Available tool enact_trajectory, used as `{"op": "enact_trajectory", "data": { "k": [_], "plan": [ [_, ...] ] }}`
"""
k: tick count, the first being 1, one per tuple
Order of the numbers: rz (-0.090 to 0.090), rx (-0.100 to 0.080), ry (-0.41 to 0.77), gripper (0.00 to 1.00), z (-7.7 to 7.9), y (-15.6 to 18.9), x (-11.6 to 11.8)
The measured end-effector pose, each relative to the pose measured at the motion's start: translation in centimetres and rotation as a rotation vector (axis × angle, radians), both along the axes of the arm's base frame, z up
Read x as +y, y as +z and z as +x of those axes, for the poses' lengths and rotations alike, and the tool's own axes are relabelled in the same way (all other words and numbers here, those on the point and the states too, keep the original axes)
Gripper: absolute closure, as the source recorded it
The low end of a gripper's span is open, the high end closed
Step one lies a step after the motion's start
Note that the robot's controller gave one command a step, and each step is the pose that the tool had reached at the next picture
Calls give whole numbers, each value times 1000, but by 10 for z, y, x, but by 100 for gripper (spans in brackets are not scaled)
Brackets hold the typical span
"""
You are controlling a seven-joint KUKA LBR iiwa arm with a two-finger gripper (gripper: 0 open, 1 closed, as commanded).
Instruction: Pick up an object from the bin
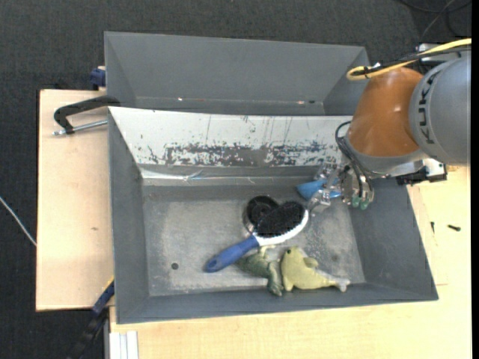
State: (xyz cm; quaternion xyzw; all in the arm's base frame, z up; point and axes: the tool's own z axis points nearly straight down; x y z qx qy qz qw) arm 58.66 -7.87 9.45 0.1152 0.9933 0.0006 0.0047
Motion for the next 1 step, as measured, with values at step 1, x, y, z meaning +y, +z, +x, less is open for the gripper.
{"op": "enact_trajectory", "data": {
  "k": [1],
  "plan": [
    [0,0,0,100,2,25,0]
  ]
}}
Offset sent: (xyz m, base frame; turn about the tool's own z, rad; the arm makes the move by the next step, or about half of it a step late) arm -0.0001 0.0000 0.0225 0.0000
